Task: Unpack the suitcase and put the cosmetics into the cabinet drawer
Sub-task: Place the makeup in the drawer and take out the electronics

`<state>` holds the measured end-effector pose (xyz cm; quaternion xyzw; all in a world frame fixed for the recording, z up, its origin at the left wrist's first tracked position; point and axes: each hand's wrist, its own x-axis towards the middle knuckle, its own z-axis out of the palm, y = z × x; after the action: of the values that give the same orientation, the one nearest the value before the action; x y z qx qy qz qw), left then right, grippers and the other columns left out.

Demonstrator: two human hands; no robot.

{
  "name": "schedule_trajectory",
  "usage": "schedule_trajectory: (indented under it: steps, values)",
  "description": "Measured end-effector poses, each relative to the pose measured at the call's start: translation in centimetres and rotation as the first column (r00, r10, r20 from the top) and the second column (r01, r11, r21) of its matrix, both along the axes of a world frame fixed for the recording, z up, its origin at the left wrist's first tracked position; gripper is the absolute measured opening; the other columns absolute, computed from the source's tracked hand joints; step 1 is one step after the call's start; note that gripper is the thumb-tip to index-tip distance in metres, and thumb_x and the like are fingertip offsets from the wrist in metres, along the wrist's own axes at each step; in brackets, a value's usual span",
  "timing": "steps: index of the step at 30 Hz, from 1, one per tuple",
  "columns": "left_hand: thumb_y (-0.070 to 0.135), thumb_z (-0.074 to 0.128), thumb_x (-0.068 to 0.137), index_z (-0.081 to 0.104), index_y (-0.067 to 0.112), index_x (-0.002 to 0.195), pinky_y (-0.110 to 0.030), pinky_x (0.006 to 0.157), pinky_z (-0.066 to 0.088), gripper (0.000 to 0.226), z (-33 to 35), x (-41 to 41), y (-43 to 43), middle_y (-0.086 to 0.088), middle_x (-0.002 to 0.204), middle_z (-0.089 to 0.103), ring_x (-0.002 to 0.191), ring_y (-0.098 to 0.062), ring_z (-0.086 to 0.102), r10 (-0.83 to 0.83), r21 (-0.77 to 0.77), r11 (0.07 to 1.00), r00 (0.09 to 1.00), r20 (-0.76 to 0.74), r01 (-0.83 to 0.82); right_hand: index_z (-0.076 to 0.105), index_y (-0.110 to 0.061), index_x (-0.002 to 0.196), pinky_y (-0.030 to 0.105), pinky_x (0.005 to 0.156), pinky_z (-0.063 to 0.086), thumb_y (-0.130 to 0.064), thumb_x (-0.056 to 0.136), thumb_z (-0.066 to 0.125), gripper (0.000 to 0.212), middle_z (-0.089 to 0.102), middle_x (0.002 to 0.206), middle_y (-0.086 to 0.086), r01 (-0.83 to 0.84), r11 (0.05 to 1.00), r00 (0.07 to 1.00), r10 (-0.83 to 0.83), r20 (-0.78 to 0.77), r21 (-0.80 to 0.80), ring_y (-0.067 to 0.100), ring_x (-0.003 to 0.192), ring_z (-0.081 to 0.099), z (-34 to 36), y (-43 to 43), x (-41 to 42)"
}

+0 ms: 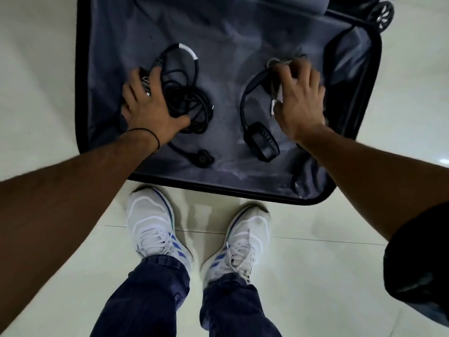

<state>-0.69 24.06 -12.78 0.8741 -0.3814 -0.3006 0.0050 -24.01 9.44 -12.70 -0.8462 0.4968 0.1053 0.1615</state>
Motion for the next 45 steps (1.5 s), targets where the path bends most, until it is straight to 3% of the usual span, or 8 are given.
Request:
schedule_trajectory:
  steps: [6, 14, 17, 23, 28, 31, 37, 45]
  values:
    - [0.051, 0.080, 0.063, 0.008, 0.033, 0.152, -0.064, 0.111, 0.019, 0.116, -1.2, 0.5, -0.7, -0.013, 0.160, 0.004, 0.144, -0.043, 0.008, 0.073, 0.065, 0.995, 0.997, 0.024, -0.074, 0.028, -0.023, 0.151, 0.056, 0.106, 0.036, -0.025, 0.086, 0.065, 0.076, 0.030, 0.155, 0.008, -0.056, 0.996, 0.997, 0.059, -0.052, 0.066, 0.041, 0.136, 0.030, 0.1, -1.2, 0.8]
    - [0.062, 0.085, 0.053, -0.002, 0.027, 0.154, -0.060, 0.110, 0.023, 0.137, -0.9, 0.7, -1.8, -0.020, 0.157, 0.010, 0.139, -0.044, 0.021, 0.167, 0.256, 0.952, 0.986, 0.026, -0.169, 0.051, -0.019, 0.135, 0.056, 0.106, 0.032, -0.020, 0.096, 0.054, 0.039, 0.045, 0.140, 0.011, -0.086, 0.996, 0.980, 0.087, -0.179, 0.015, 0.042, 0.132, 0.032, 0.1, -2.0, 3.2]
    - [0.053, 0.084, 0.058, 0.008, 0.025, 0.153, -0.058, 0.108, 0.026, 0.125, -0.6, -0.4, -1.7, -0.023, 0.153, 0.015, 0.135, -0.046, 0.025, 0.149, 0.165, 0.974, 0.988, 0.049, -0.155, 0.053, -0.020, 0.133, 0.055, 0.106, 0.031, -0.021, 0.096, 0.054, 0.037, 0.045, 0.139, 0.010, -0.100, 0.995, 0.979, 0.103, -0.176, 0.023, 0.040, 0.133, 0.032, 0.1, -2.3, 2.9]
    - [0.044, 0.063, 0.070, 0.024, 0.026, 0.150, -0.055, 0.105, 0.032, 0.090, 1.2, -4.0, -2.8, -0.016, 0.151, 0.028, 0.132, -0.040, 0.034, -0.138, -0.201, 0.965, 0.979, 0.148, 0.166, 0.046, -0.019, 0.132, 0.050, 0.106, 0.030, -0.013, 0.095, 0.051, 0.039, 0.056, 0.126, 0.009, -0.035, 0.998, 0.999, 0.034, 0.030, 0.058, 0.034, 0.124, 0.047, 2.3, -2.1, 0.4]
    - [0.020, 0.058, 0.086, 0.031, 0.023, 0.150, -0.044, 0.104, 0.040, 0.069, 0.9, -7.8, -7.2, -0.012, 0.141, 0.045, 0.126, -0.032, 0.042, -0.212, -0.328, 0.937, 0.940, -0.268, 0.118, 0.051, -0.016, 0.108, 0.045, 0.088, 0.035, -0.007, 0.083, 0.047, 0.027, 0.054, 0.101, -0.003, 0.126, 0.988, 0.963, -0.143, 0.230, 0.087, 0.027, 0.097, 0.049, 4.7, -1.0, -2.2]
    - [0.016, 0.061, 0.090, 0.030, 0.029, 0.151, -0.038, 0.107, 0.038, 0.069, -0.4, -9.9, -10.3, -0.010, 0.145, 0.040, 0.129, -0.029, 0.042, -0.282, -0.341, 0.927, 0.888, -0.363, 0.155, 0.046, -0.021, 0.095, 0.043, 0.083, 0.037, -0.005, 0.075, 0.047, 0.026, 0.052, 0.093, -0.006, 0.211, 0.971, 0.916, -0.237, 0.325, 0.114, 0.024, 0.090, 0.046, 5.2, -0.3, -3.8]
    - [0.049, 0.074, 0.075, 0.019, 0.052, 0.148, -0.063, 0.102, 0.036, 0.091, -3.6, -13.4, -15.8, -0.001, 0.162, -0.003, 0.135, -0.049, 0.015, -0.554, -0.195, 0.831, 0.807, -0.202, 0.522, 0.055, -0.016, 0.102, 0.045, 0.079, 0.044, -0.009, 0.075, 0.051, 0.028, 0.057, 0.091, -0.002, 0.231, 0.966, 0.847, -0.258, 0.464, 0.116, 0.021, 0.086, 0.048, 4.1, -0.2, -5.4]
    - [0.034, 0.073, 0.078, 0.039, 0.030, 0.138, -0.051, 0.097, 0.041, 0.069, -3.5, -12.8, -15.9, -0.019, 0.143, 0.026, 0.116, -0.049, 0.035, -0.497, -0.245, 0.857, 0.851, -0.167, 0.453, 0.053, -0.005, 0.095, 0.031, 0.068, 0.043, -0.005, 0.078, 0.050, 0.018, 0.056, 0.084, 0.004, 0.311, 0.902, 0.767, -0.424, 0.482, 0.299, 0.015, 0.075, 0.052, 3.9, 0.1, -8.3]
